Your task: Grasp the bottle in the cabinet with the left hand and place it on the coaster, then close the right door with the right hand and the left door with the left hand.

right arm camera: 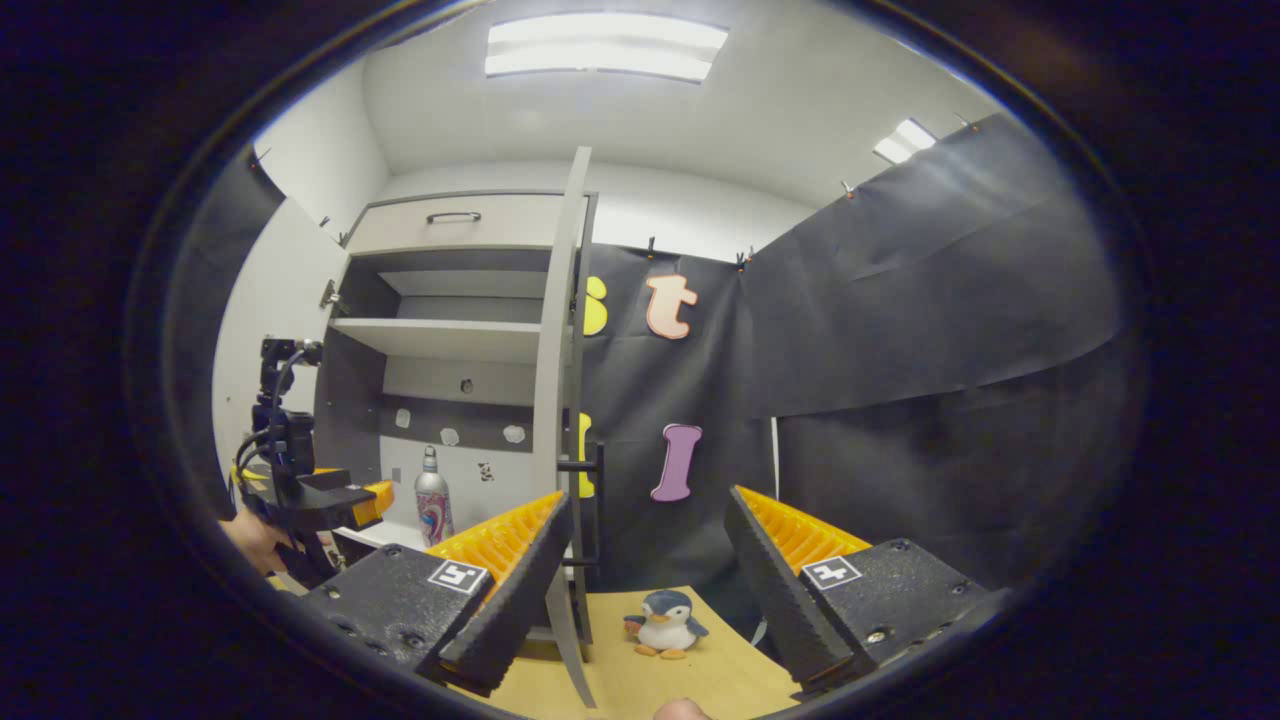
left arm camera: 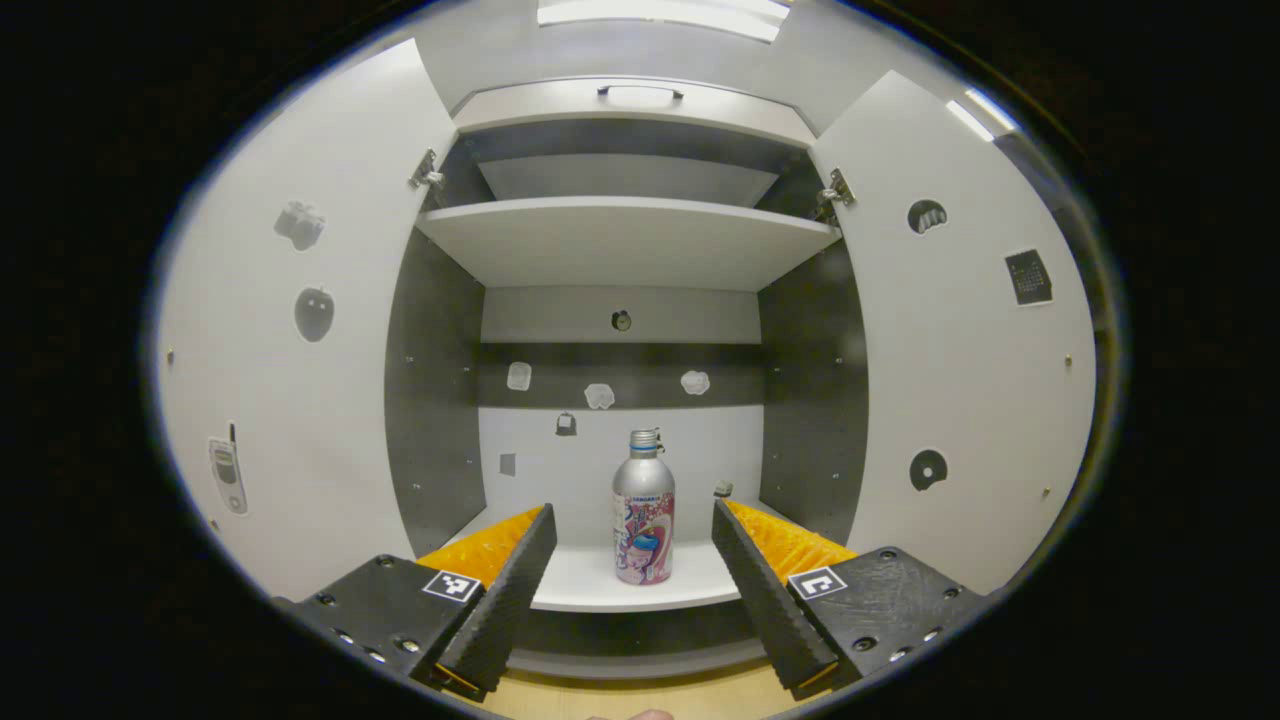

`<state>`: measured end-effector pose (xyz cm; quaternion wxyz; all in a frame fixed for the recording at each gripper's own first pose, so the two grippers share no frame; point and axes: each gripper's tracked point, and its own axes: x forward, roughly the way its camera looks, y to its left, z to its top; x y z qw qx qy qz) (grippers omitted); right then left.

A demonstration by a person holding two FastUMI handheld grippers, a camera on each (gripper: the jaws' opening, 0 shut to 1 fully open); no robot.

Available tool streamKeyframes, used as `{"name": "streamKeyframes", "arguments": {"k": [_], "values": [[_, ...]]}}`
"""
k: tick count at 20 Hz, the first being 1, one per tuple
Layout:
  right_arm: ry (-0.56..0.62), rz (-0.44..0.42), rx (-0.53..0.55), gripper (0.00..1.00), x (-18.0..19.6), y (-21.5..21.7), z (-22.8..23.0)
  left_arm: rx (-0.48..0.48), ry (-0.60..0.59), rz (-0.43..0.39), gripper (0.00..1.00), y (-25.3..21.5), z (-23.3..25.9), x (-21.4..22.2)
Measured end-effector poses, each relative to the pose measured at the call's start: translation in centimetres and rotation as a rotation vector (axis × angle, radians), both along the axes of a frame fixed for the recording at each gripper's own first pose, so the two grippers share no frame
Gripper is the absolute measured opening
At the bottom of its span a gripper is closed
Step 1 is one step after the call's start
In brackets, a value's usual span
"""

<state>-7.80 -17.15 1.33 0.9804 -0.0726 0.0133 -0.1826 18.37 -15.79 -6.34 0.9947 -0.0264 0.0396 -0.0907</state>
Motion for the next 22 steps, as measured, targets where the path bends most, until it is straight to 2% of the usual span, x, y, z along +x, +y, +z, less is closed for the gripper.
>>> {"name": "streamKeyframes", "arguments": {"k": [2, 3, 10, 11, 12, 13, 15, 16, 22], "values": [[-0.001, -0.022, -0.009, 0.99, -0.6, -0.8, 0.1, -0.010, 0.020, 0.000, 1.00, -0.2, -1.1, 1.5], [-0.003, -0.034, -0.014, 0.99, -0.8, -1.1, 0.2, -0.012, 0.033, 0.000, 0.96, -0.4, -1.6, 2.3], [-0.007, -0.099, -0.024, 0.99, -2.6, -2.8, 0.5, 0.020, 0.088, -0.017, 0.96, -2.1, -4.8, 6.7], [-0.007, -0.110, -0.025, 0.99, -2.7, -3.1, 0.5, 0.023, 0.092, -0.015, 1.00, -2.3, -5.0, 7.3], [-0.007, -0.116, -0.025, 0.99, -2.9, -3.3, 0.5, 0.027, 0.100, -0.009, 0.96, -2.3, -5.4, 7.9], [-0.008, -0.126, -0.026, 0.99, -3.1, -3.5, 0.5, 0.028, 0.106, -0.004, 1.00, -2.4, -5.7, 8.6], [-0.007, -0.146, -0.027, 0.99, -3.6, -3.9, 0.5, 0.027, 0.125, 0.001, 1.00, -2.5, -6.2, 9.8], [-0.006, -0.157, -0.027, 0.99, -3.8, -4.2, 0.5, 0.031, 0.127, 0.007, 0.96, -2.4, -6.4, 10.4], [-0.010, -0.207, -0.031, 0.99, -5.1, -5.3, 0.6, 0.063, 0.144, 0.024, 0.96, -2.7, -7.7, 13.4]]}}
